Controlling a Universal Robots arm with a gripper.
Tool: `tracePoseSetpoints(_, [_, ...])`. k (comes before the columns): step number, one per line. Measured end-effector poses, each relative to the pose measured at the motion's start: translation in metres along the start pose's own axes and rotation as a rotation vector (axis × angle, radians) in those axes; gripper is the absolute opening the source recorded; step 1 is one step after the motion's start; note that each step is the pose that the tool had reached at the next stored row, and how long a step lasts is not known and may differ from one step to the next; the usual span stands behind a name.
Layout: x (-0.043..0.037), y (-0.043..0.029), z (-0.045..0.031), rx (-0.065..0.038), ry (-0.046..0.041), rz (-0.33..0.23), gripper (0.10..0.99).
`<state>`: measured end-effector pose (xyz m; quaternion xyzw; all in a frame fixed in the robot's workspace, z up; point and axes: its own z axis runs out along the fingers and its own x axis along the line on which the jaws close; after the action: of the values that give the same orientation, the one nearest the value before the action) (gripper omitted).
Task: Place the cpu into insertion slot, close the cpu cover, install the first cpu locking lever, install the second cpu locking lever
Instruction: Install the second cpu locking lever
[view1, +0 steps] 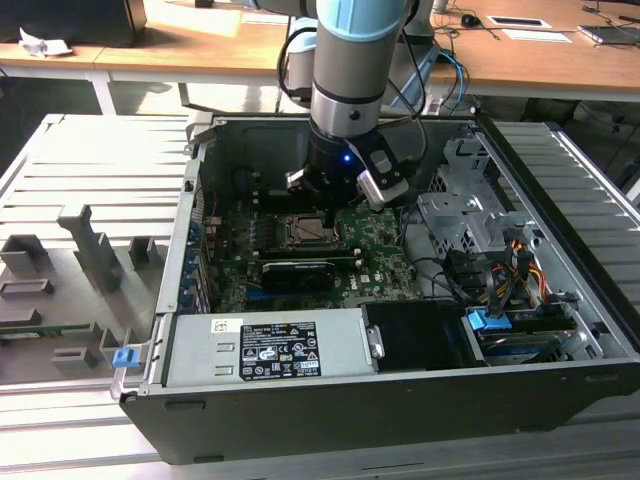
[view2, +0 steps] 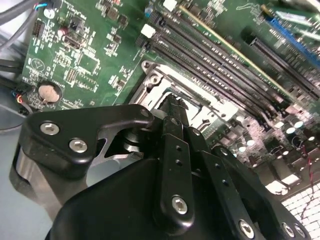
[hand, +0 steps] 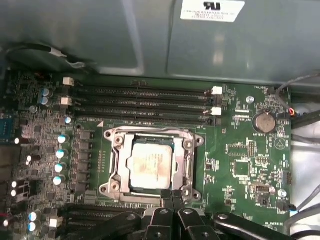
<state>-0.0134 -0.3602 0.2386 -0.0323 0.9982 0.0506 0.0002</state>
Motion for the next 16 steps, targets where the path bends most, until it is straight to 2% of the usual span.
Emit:
tracePoseSetpoints(4, [0.0007, -0.0106, -0.0011, 0.0, 0.0, 0.0, 0.106])
tracePoseSetpoints(10, [0.0008, -0.0137, -0.003, 0.0, 0.0, 0.0, 0.106])
tracePoseSetpoints(13, [0.0014, -0.0202, -0.0033, -0.001, -0.0002, 0.0, 0.106])
tracePoseSetpoints(14, [0.0014, -0.0203, -0.0029, -0.005, -0.0004, 0.0, 0.106])
tracePoseSetpoints(16, [0.0017, -0.0205, -0.0017, -0.019, -0.0012, 0.0, 0.106])
